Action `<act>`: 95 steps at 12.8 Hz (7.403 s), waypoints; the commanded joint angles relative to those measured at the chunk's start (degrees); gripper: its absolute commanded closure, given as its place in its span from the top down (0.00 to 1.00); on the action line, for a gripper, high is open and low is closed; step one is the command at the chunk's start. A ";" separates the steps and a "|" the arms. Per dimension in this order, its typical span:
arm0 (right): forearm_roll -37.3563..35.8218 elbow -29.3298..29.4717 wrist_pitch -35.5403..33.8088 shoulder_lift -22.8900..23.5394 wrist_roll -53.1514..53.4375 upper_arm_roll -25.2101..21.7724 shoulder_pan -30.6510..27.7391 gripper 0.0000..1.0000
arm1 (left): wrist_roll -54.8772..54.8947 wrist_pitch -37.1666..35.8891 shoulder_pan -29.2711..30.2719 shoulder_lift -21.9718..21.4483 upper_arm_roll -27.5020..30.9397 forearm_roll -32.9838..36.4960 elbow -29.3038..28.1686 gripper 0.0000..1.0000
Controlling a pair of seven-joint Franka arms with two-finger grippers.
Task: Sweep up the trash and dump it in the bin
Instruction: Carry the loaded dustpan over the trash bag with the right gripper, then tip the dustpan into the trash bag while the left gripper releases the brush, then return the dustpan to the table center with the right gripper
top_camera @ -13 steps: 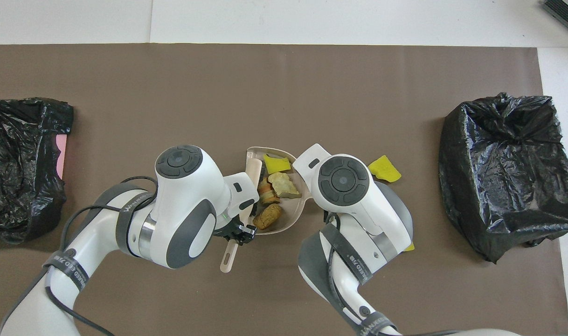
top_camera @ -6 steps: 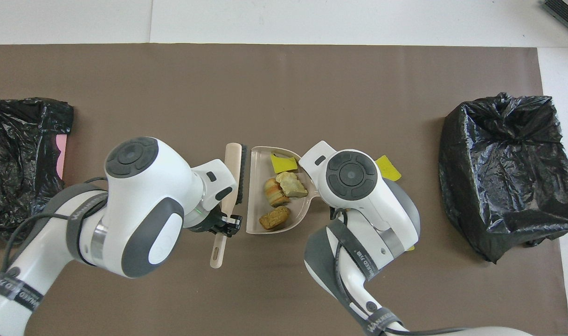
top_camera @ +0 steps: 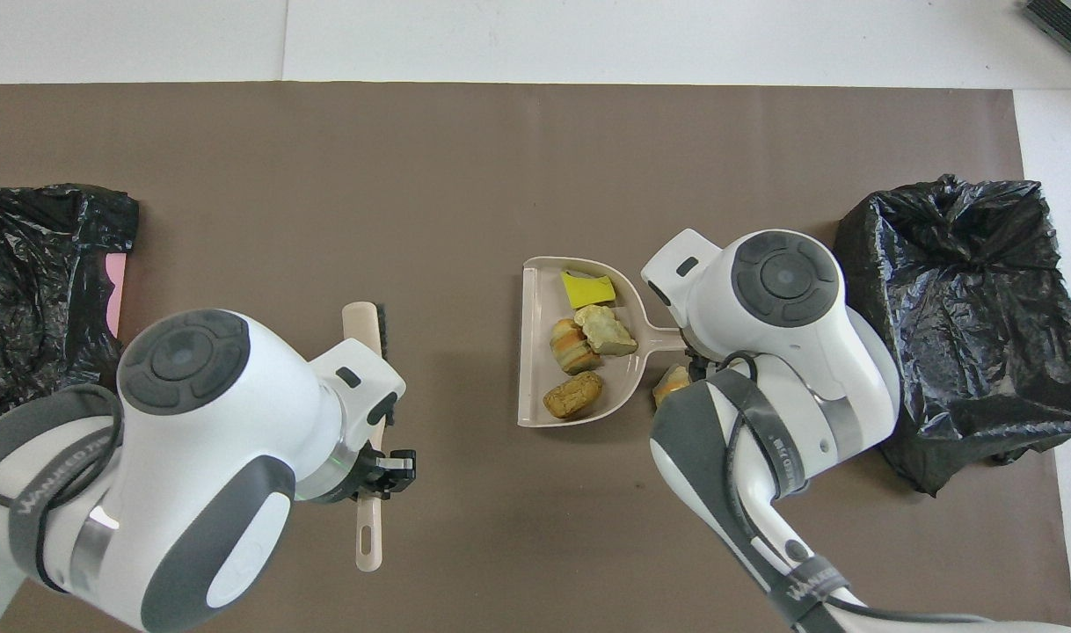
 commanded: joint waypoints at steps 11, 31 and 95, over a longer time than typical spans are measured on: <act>3.09 11.08 -18.69 -3.68 -35.76 -0.25 -18.25 0.00 | -10.79 24.27 -19.66 2.49 0.37 -9.94 -16.34 0.00; -34.85 3.81 2.83 -8.59 -43.10 0.01 -34.28 0.00 | -6.16 23.74 5.97 3.46 0.99 1.47 -7.04 1.00; 11.41 12.10 -4.47 7.42 102.11 4.32 8.18 1.00 | 25.67 2.03 30.36 3.46 0.55 9.74 21.89 1.00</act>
